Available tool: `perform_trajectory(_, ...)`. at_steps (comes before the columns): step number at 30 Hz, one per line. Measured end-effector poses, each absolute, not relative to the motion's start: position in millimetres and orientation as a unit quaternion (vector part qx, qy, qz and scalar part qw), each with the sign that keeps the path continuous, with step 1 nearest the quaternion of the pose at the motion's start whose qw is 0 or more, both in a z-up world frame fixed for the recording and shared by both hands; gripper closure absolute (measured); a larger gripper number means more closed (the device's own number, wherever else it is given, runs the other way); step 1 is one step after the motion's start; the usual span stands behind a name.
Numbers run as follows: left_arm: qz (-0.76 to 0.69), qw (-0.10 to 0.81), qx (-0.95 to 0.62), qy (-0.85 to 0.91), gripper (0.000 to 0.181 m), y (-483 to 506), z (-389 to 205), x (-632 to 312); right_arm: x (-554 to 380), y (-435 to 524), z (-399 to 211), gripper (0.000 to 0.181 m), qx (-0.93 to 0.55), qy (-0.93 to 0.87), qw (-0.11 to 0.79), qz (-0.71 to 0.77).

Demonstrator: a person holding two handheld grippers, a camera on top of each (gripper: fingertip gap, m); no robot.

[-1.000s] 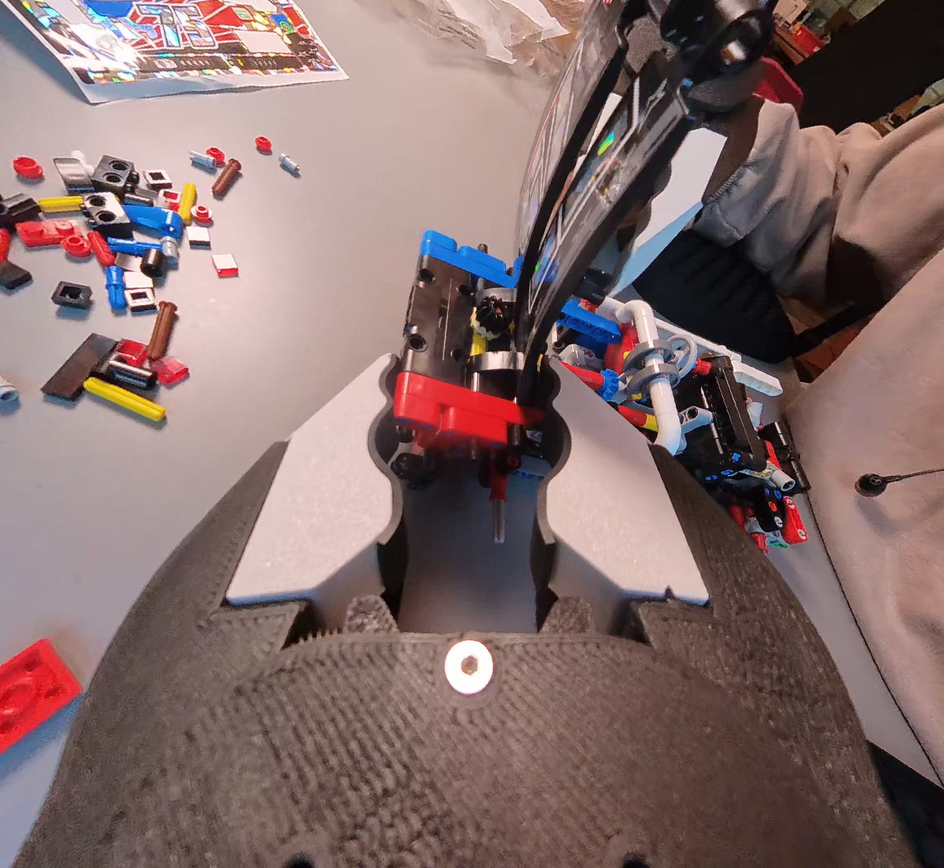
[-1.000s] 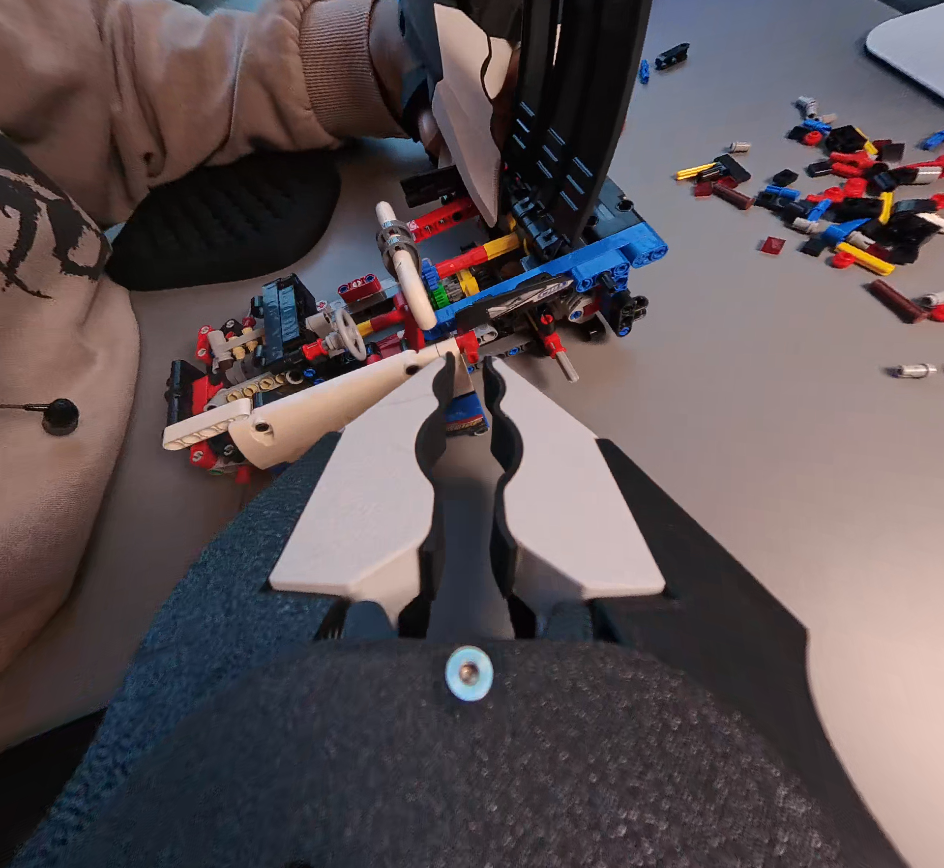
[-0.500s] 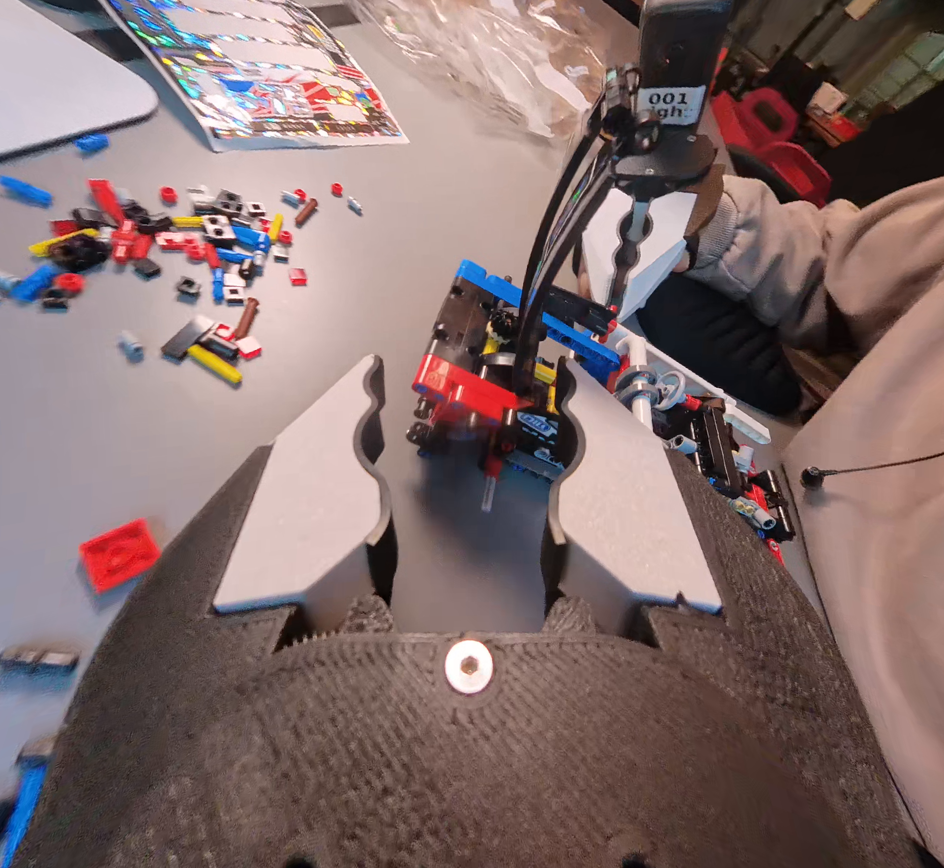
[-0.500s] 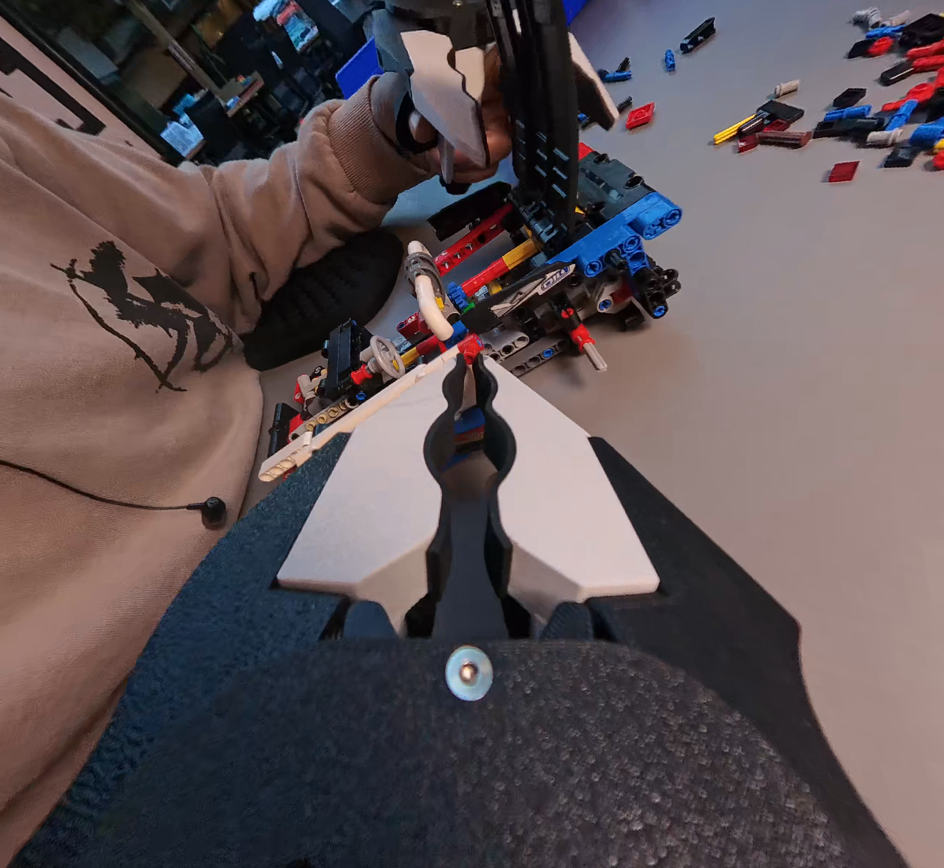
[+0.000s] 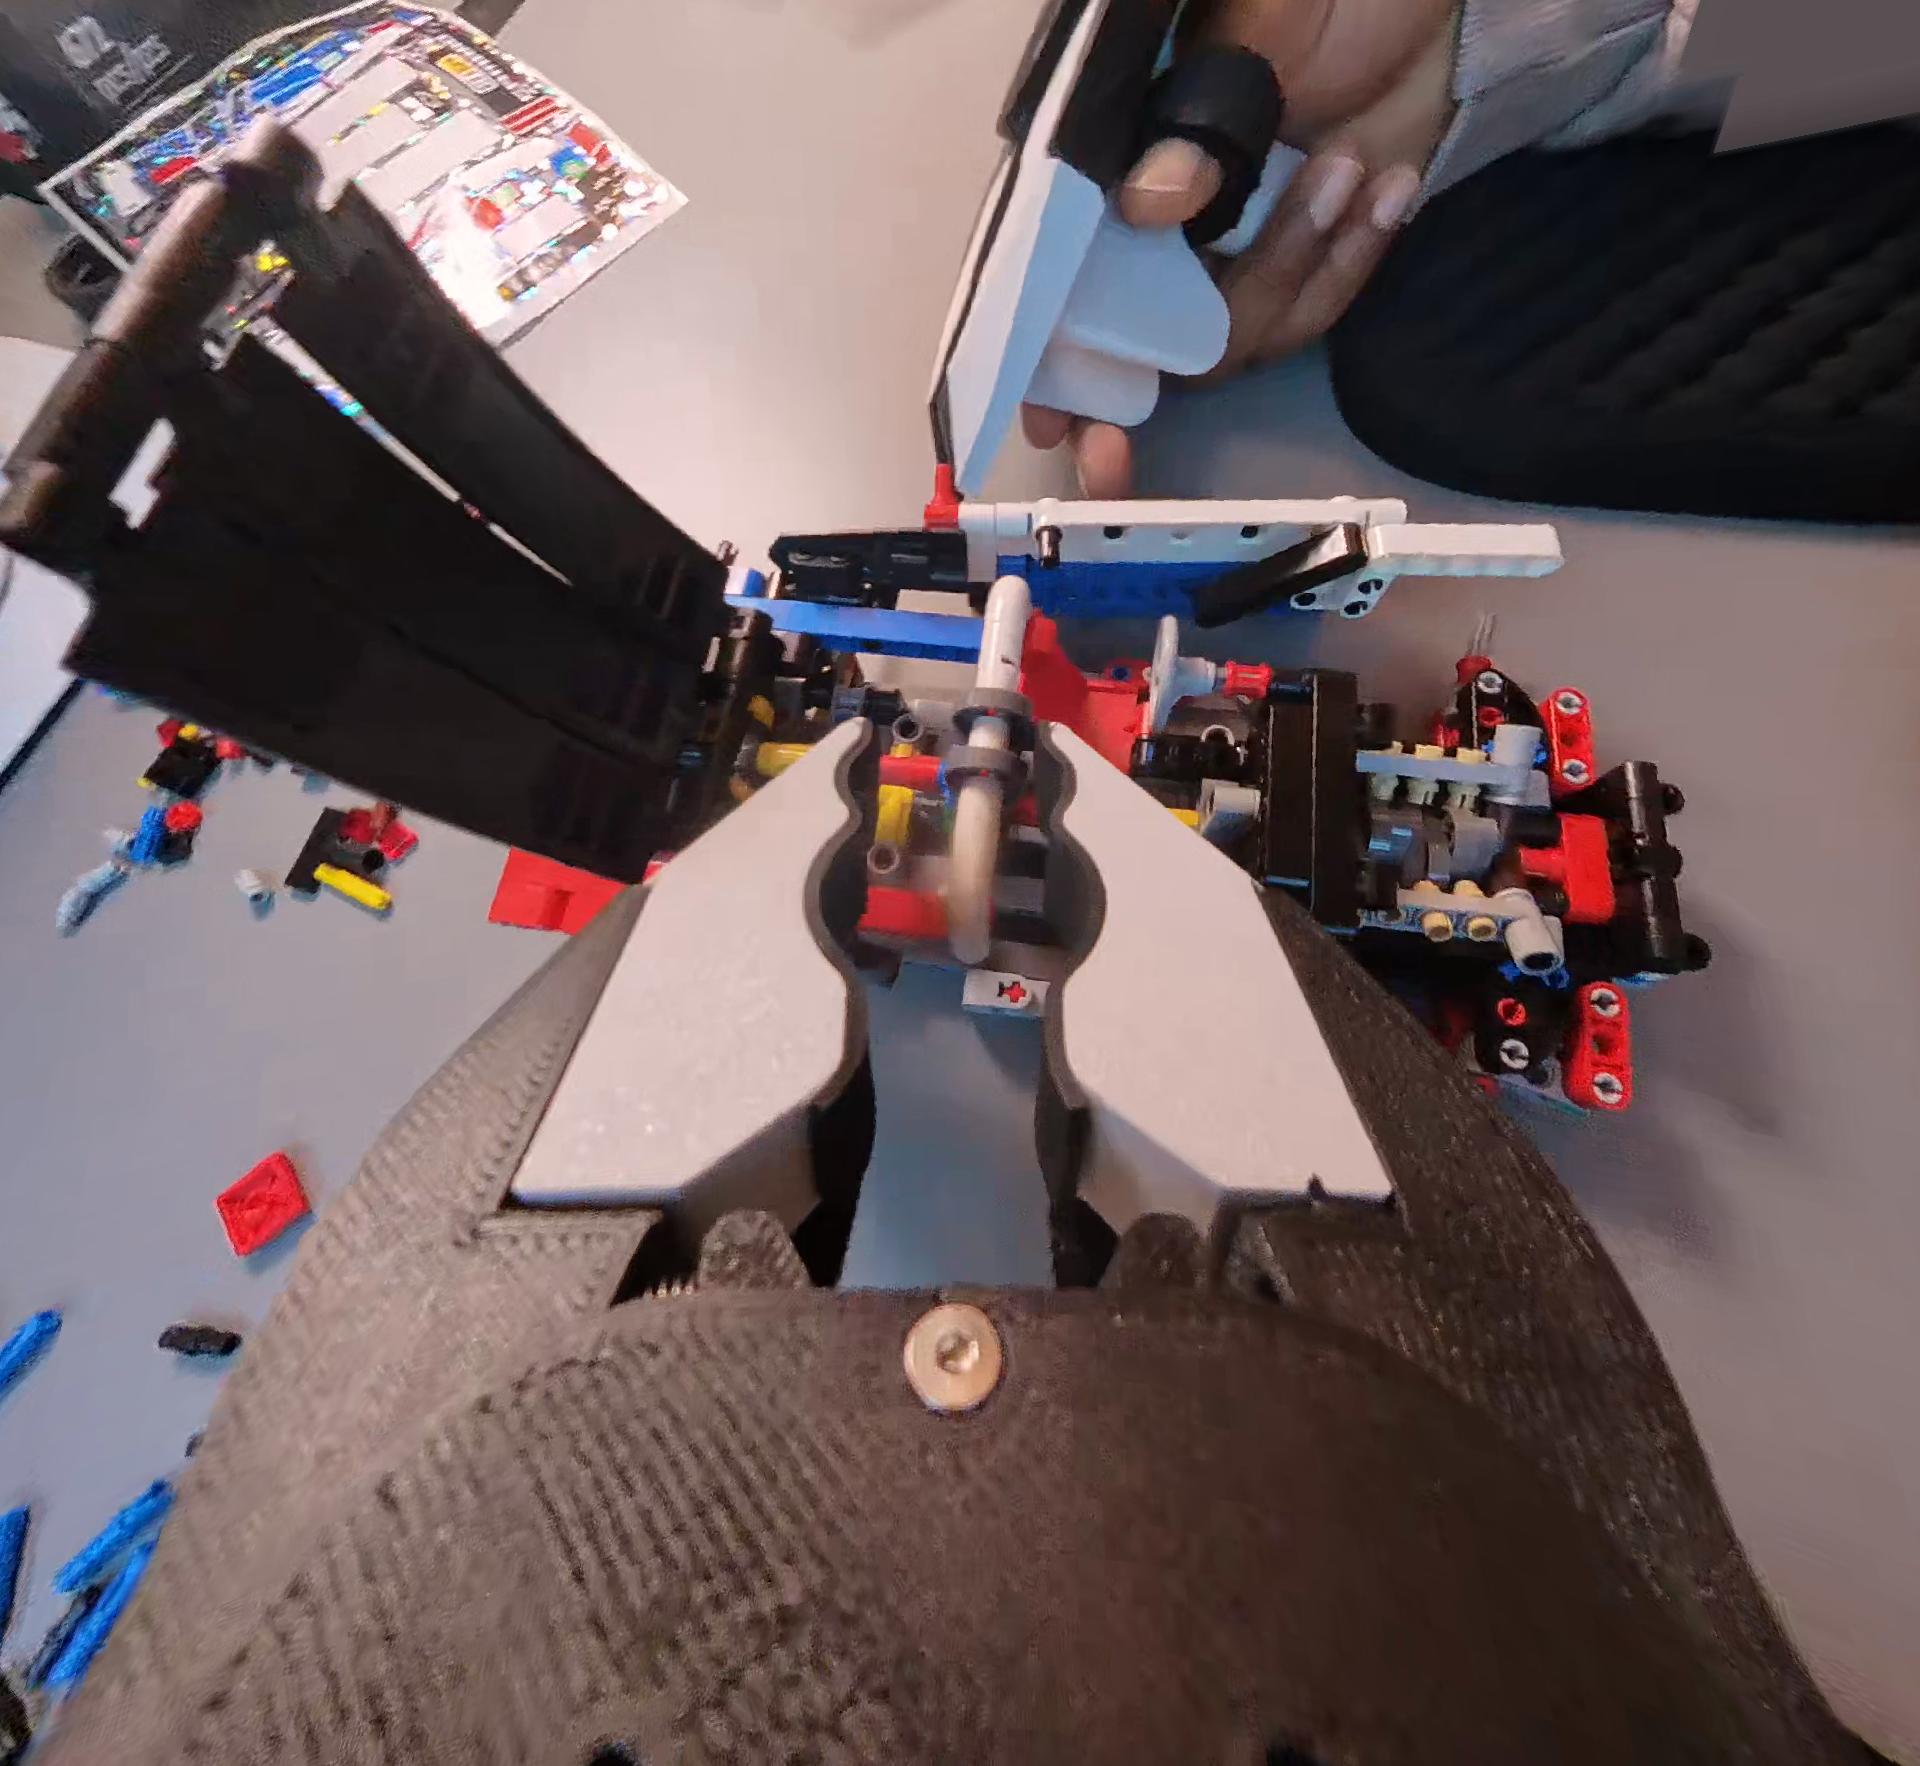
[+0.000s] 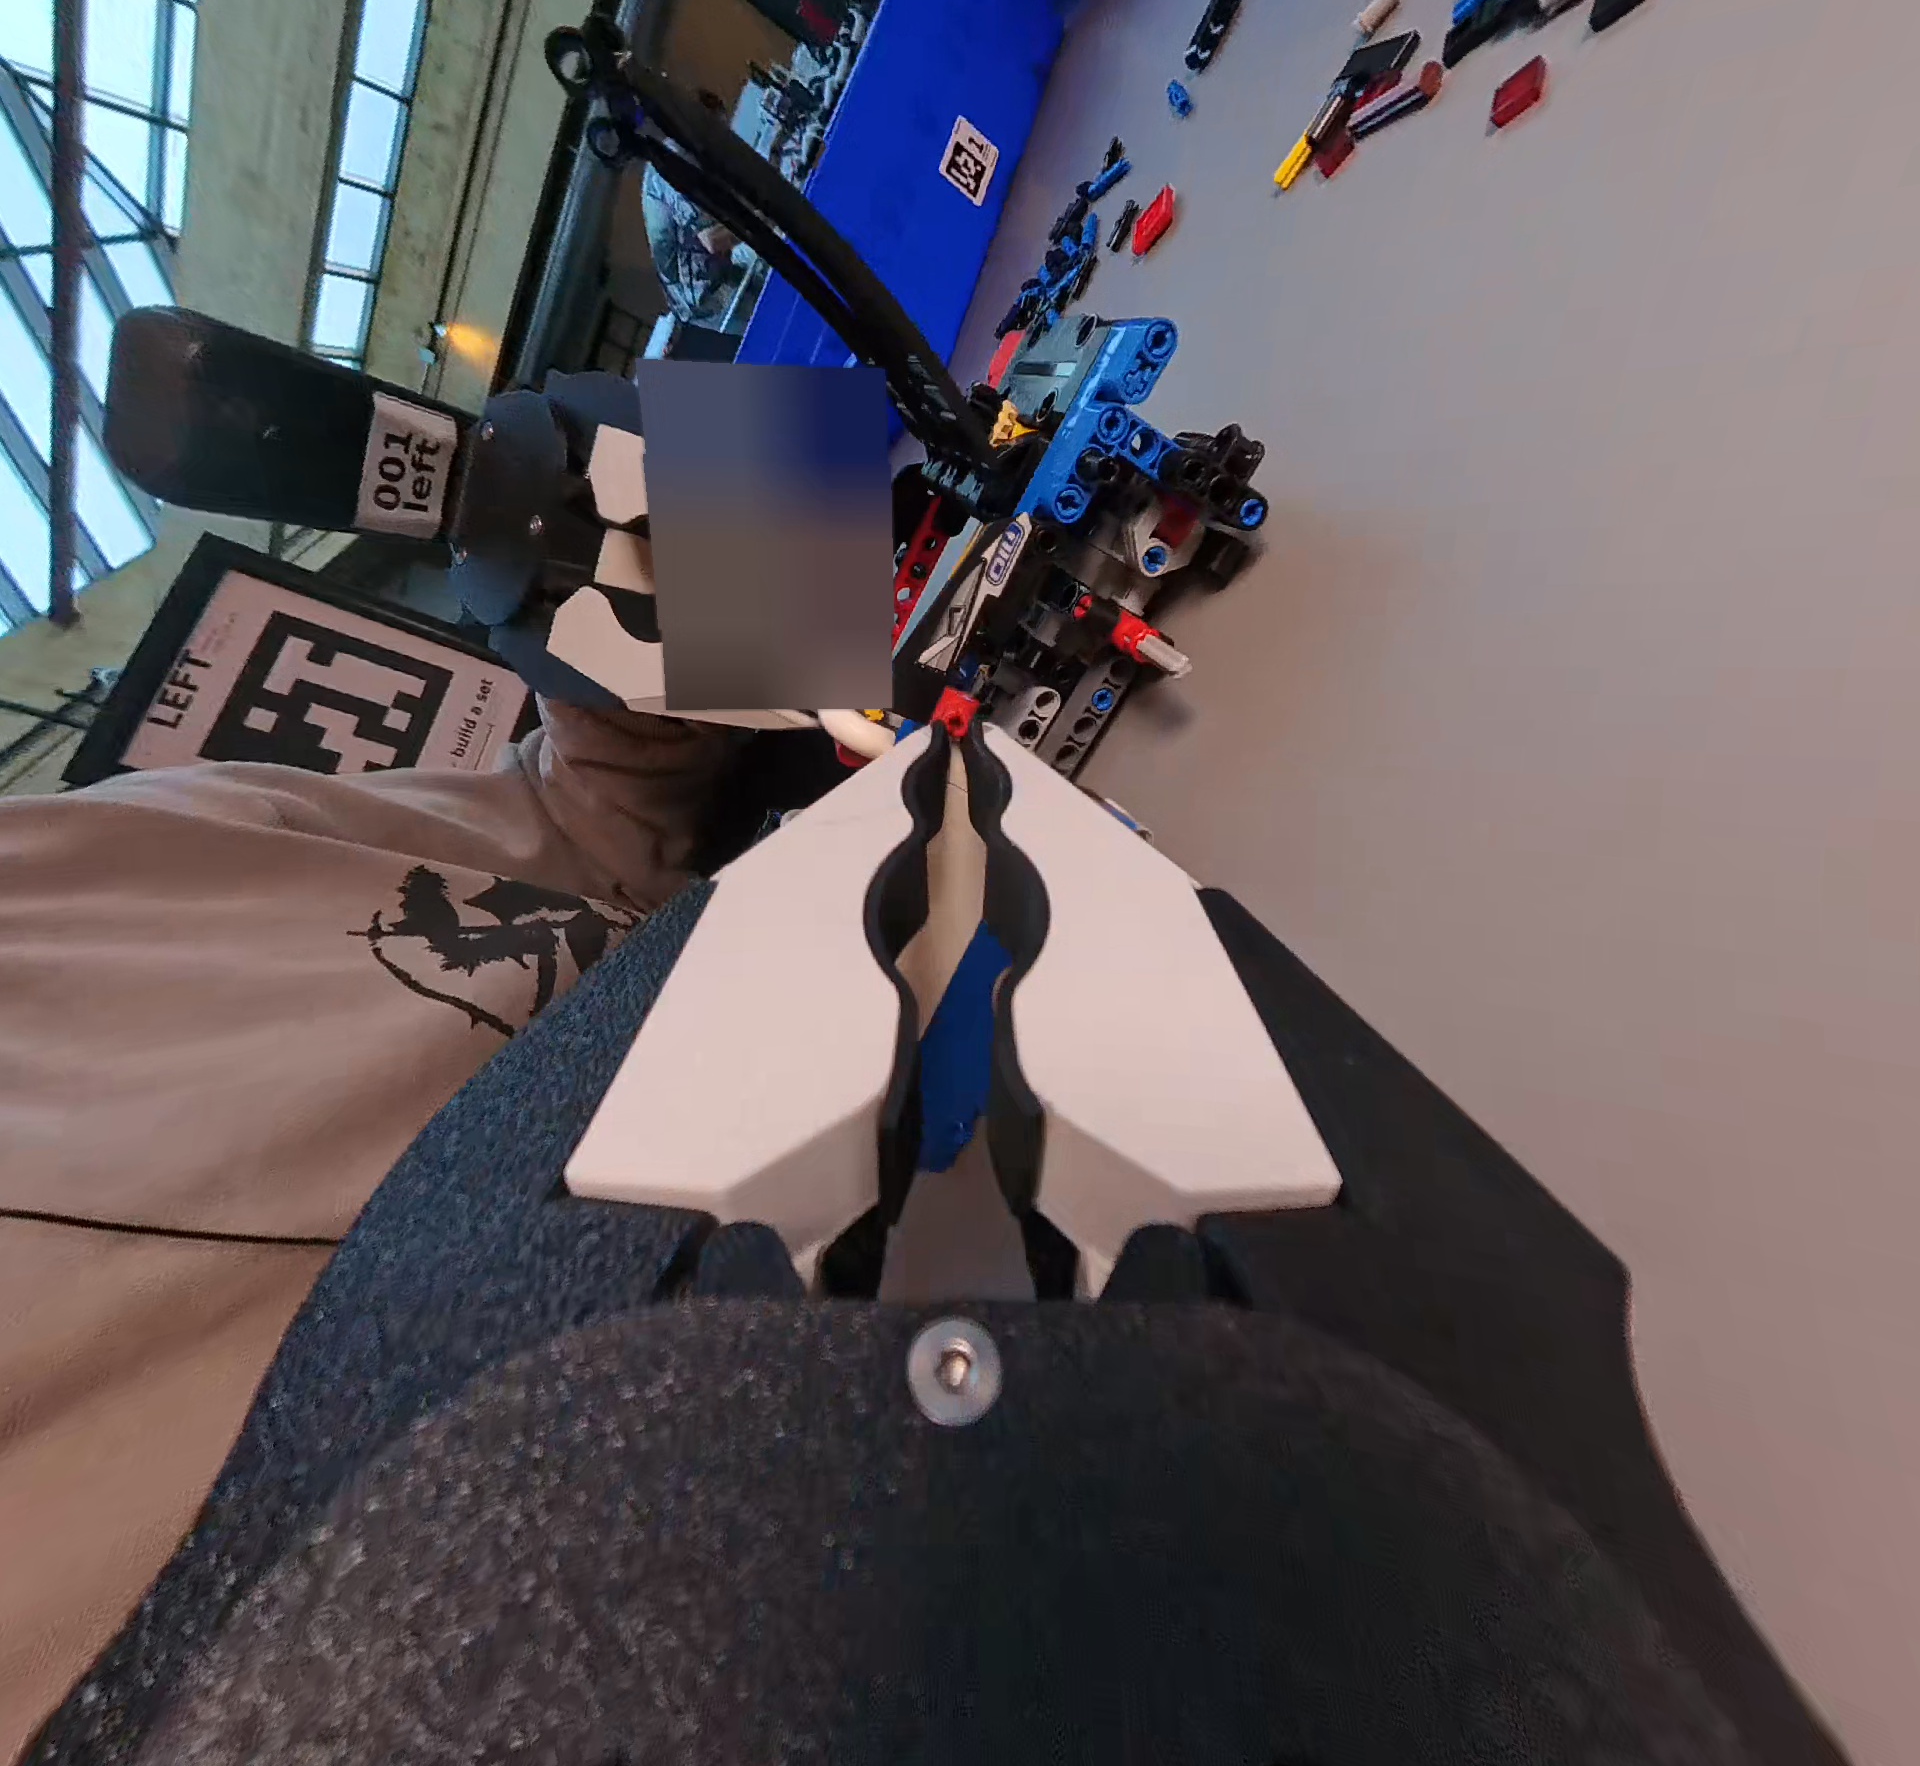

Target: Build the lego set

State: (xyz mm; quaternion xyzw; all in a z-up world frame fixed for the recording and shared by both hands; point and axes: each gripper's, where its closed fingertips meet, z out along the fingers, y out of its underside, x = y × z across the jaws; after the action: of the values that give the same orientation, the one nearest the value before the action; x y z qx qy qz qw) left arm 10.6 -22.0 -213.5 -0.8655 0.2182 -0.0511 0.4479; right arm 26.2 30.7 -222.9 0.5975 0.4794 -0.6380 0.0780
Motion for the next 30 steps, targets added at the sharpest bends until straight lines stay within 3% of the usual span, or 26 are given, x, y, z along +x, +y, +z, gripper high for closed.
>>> perform_trajectory(8, -0.024, 0.377, -0.875, 0.301, 0.167, -24.2, -231.2, 12.6, 24.2, 26.1, -227.2, 0.179, 0.607, 0.484, 0.083, -0.625)
perform_trajectory(10, -0.031, 0.378, -0.87, 0.315, 0.167, -25.2, -231.2, 13.0, 28.4, 25.1, -223.6, 0.169, 0.58, 0.52, 0.072, -0.622)
perform_trajectory(17, -0.071, 0.367, -0.854, 0.363, 0.168, -28.4, -231.3, 13.0, 35.1, 42.5, -228.8, 0.162, 0.393, 0.763, -0.126, -0.498)
perform_trajectory(20, -0.079, 0.366, -0.847, 0.378, 0.168, -27.6, -231.3, 13.0, 31.1, 40.2, -222.3, 0.162, 0.361, 0.775, -0.1, -0.509)
perform_trajectory(23, -0.085, 0.371, -0.846, 0.374, 0.168, -25.2, -231.3, 12.9, 33.6, 26.6, -223.4, 0.151, 0.359, 0.777, -0.014, -0.518)
perform_trajectory(30, -0.091, 0.396, -0.84, 0.359, 0.168, -24.6, -230.7, 13.6, 29.9, 12.9, -242.4, 0.18, 0.398, 0.753, 0.049, -0.521)
